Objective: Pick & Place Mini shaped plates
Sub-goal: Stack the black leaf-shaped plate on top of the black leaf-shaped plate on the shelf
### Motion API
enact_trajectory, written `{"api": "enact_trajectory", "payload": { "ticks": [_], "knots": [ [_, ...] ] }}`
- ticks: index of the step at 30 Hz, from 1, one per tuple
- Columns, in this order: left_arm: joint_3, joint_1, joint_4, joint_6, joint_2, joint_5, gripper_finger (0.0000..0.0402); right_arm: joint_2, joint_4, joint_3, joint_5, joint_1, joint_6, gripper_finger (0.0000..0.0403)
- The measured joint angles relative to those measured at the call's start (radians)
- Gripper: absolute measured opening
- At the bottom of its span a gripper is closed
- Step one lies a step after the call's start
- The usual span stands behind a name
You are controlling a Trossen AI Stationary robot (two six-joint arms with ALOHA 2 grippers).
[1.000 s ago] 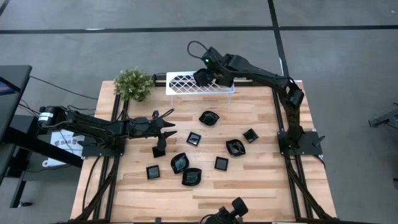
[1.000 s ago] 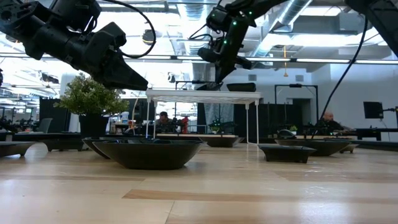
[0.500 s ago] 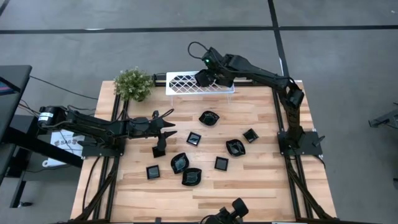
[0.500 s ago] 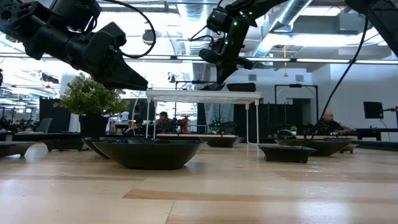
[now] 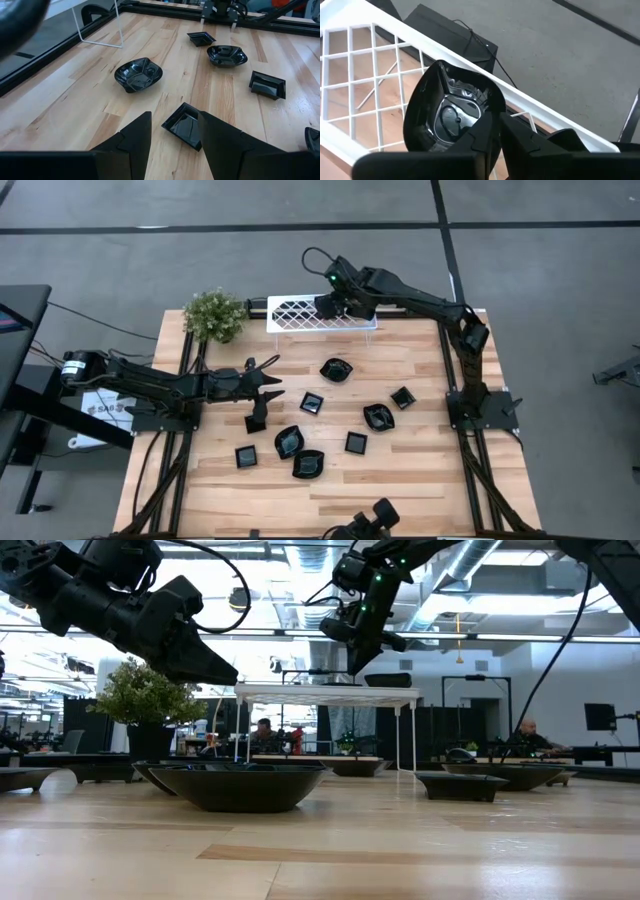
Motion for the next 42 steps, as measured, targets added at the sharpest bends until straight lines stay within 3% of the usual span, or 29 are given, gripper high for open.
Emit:
{"api": "enact_trajectory", "payload": {
  "ticks": [5,8,19,24,29,32,36,42],
  "knots": [
    [0.000,0.000,0.000,0.000,0.000,0.000,0.0163,0.000,-0.011,0.015,0.005,0.003,-0.042,0.0033],
    [0.000,0.000,0.000,0.000,0.000,0.000,0.0163,-0.016,-0.021,0.029,0.061,0.021,-0.071,0.0031],
    [0.000,-0.002,-0.008,0.000,0.000,0.000,0.0163,-0.205,-0.020,-0.062,0.548,0.293,-0.150,0.0022],
    [0.000,-0.002,-0.008,0.000,0.000,0.000,0.0163,-0.346,0.000,-0.221,0.767,0.466,-0.145,0.0003],
    [0.000,-0.002,-0.008,0.000,0.000,0.000,0.0163,-0.525,-0.004,-0.472,0.932,0.620,0.010,0.0006],
    [0.000,-0.002,-0.008,0.000,0.000,0.000,0.0163,-0.631,-0.004,-0.649,0.936,0.701,0.164,0.0004],
    [0.000,-0.002,-0.008,0.000,0.000,0.000,0.0163,-0.721,0.004,-0.875,0.827,0.795,0.351,0.0001],
    [0.000,-0.002,-0.007,0.000,0.000,0.000,0.0163,-0.719,0.076,-1.101,0.486,0.919,0.471,0.0005]
  ]
}}
